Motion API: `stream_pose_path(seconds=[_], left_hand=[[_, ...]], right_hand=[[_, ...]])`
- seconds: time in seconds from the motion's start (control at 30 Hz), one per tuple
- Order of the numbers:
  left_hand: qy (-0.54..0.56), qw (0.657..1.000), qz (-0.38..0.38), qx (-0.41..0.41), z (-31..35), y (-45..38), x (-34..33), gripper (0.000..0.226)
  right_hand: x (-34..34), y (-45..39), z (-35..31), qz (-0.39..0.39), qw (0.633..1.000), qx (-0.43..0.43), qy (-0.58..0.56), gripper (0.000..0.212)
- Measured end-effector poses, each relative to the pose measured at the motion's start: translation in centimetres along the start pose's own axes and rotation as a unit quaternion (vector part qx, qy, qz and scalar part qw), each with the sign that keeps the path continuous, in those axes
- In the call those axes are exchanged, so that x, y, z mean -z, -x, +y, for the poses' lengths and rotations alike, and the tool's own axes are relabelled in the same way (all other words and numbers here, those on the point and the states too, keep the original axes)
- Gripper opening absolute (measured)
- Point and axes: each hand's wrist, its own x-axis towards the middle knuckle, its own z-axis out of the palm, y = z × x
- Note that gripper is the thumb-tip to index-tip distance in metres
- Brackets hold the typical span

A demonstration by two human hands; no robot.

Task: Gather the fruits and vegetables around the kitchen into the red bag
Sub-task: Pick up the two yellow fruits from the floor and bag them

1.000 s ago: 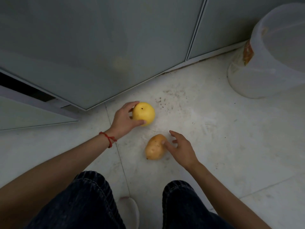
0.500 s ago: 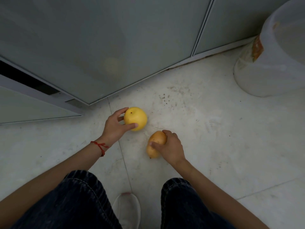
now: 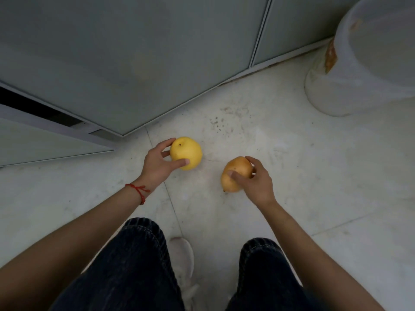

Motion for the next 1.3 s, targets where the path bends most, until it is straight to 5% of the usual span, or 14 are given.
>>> stream_pose_path(seconds=[0.8, 1.17, 1.3], left_hand=[[0.096, 0.993, -0.005, 0.062, 23.7, 21.8, 10.1, 0.062], [0.093, 0.995, -0.033, 0.015, 39.7, 31.5, 18.5, 0.079], [0.087, 0.995, -0.052, -0.025, 44.1, 34.7, 20.8, 0.068]], right_hand=[[14.0, 23.6, -19.0, 0.087, 0.984, -0.002, -0.156, 0.054], [20.7, 35.8, -33.1, 0.084, 0.98, 0.061, -0.168, 0.055], [21.7, 39.4, -37.7, 0.086, 0.977, 0.085, -0.174, 0.055]])
